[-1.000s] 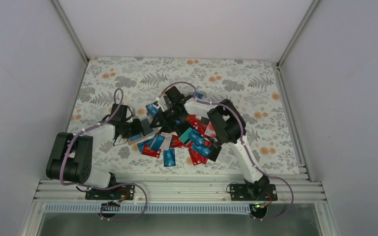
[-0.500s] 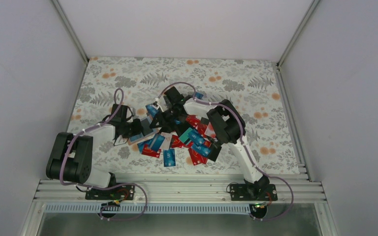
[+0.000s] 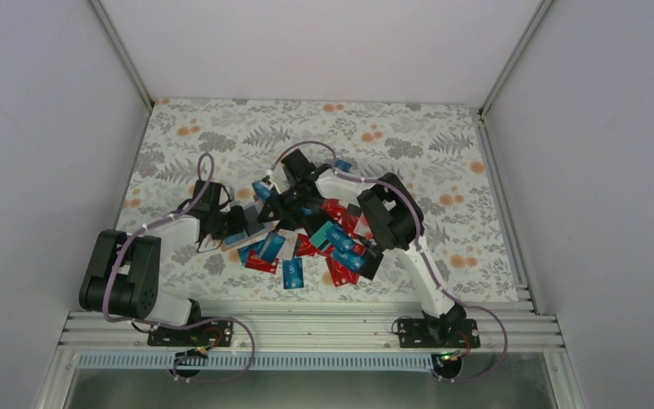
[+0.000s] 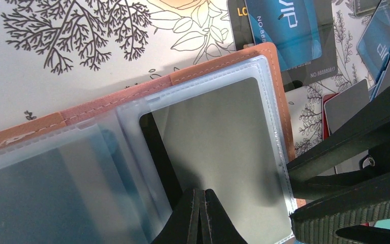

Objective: Put the credit cards into the card holder

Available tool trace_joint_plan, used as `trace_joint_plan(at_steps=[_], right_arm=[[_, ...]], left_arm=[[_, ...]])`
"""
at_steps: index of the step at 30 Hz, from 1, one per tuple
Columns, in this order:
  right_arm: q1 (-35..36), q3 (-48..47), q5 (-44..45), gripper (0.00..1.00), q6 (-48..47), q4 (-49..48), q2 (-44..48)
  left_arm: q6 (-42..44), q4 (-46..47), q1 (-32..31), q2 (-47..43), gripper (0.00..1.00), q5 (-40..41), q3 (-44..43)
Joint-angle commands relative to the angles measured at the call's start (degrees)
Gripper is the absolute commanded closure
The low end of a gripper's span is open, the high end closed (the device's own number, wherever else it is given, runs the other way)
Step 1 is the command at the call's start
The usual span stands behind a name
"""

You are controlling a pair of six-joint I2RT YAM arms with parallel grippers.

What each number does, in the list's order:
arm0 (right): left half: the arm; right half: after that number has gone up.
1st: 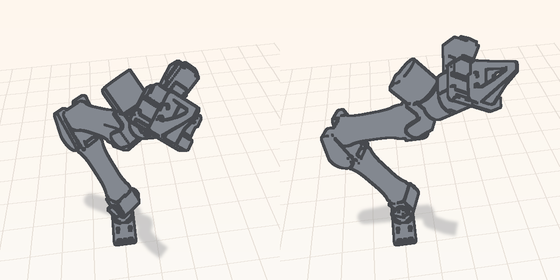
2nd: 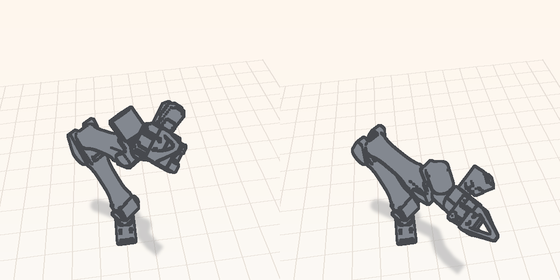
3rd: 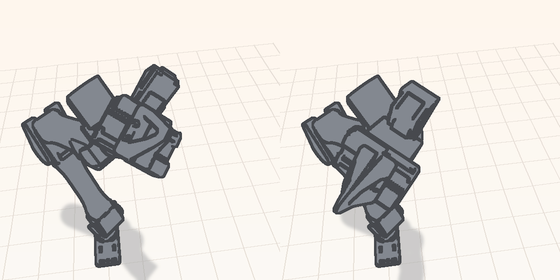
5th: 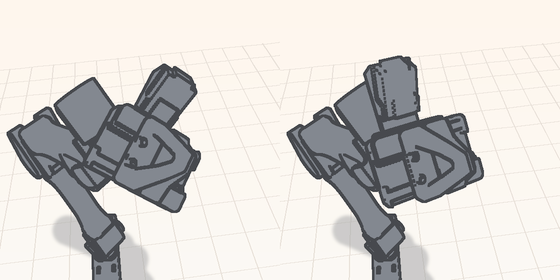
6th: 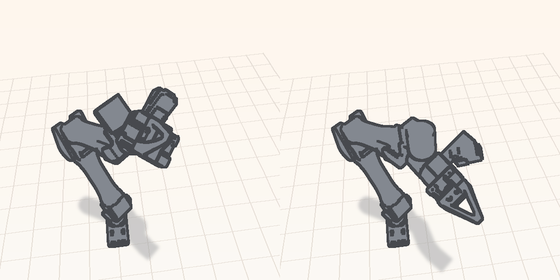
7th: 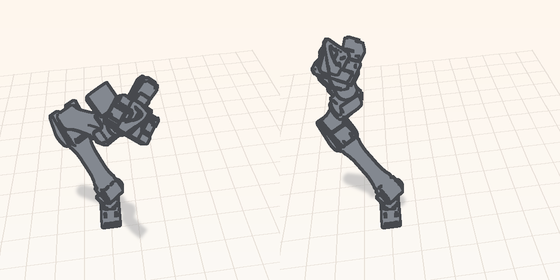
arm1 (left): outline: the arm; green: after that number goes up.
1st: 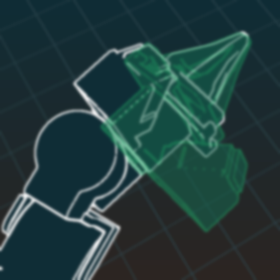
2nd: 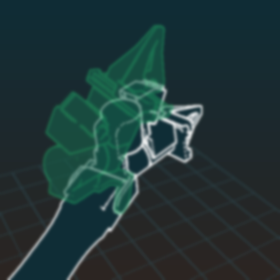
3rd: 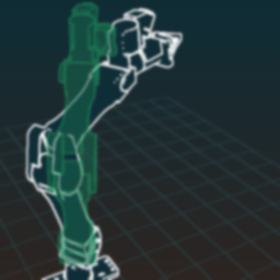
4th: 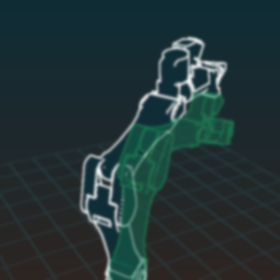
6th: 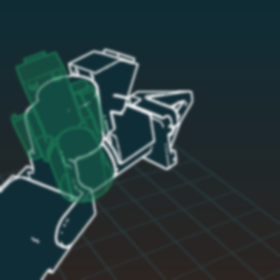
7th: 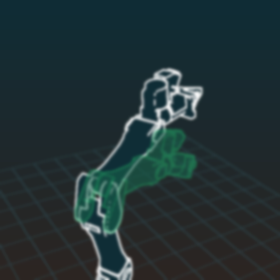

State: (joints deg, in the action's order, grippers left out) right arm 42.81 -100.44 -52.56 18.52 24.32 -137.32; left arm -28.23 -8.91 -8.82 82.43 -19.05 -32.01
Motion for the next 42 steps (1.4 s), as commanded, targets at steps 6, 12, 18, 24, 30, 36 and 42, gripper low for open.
trace_joint_plan(at_steps=[6,12,18,24,30,36,42], right_arm=[[1.8,-2.11,-0.77,0.75,-0.55,0.25,0.9],[1.93,-2.24,-0.88,0.75,-0.59,0.45,0.94],[2.09,-2.58,-1.26,0.75,-0.2,0.21,1.09],[2.36,-2.98,-1.63,0.75,0.16,-0.05,0.66],[2.63,-3.62,-1.94,0.75,0.55,-0.13,0.12],[3.02,-4.72,-2.36,0.75,1.08,-0.06,-0.04],[3.84,-6.24,-2.52,0.75,1.43,-0.04,-0.44]], left_arm=[[-0.67,-4.01,-0.59,-1.99,0.98,1.81,-1.33],[-1.33,-5.74,-0.65,-4.28,0.98,2.53,-2.06],[-1.39,-8.06,-0.63,-5.91,0.98,4.05,-3.13],[-2.09,-11.54,-0.72,-7.05,0.98,7.89,-3.54],[-3.24,-11.42,-0.69,-6.6,0.98,9.33,-1.69],[-4.19,-10.75,-0.76,-5.43,0.98,10.13,-0.4],[-5.01,-10.39,-0.75,-5.6,0.98,10.35,0.01]])
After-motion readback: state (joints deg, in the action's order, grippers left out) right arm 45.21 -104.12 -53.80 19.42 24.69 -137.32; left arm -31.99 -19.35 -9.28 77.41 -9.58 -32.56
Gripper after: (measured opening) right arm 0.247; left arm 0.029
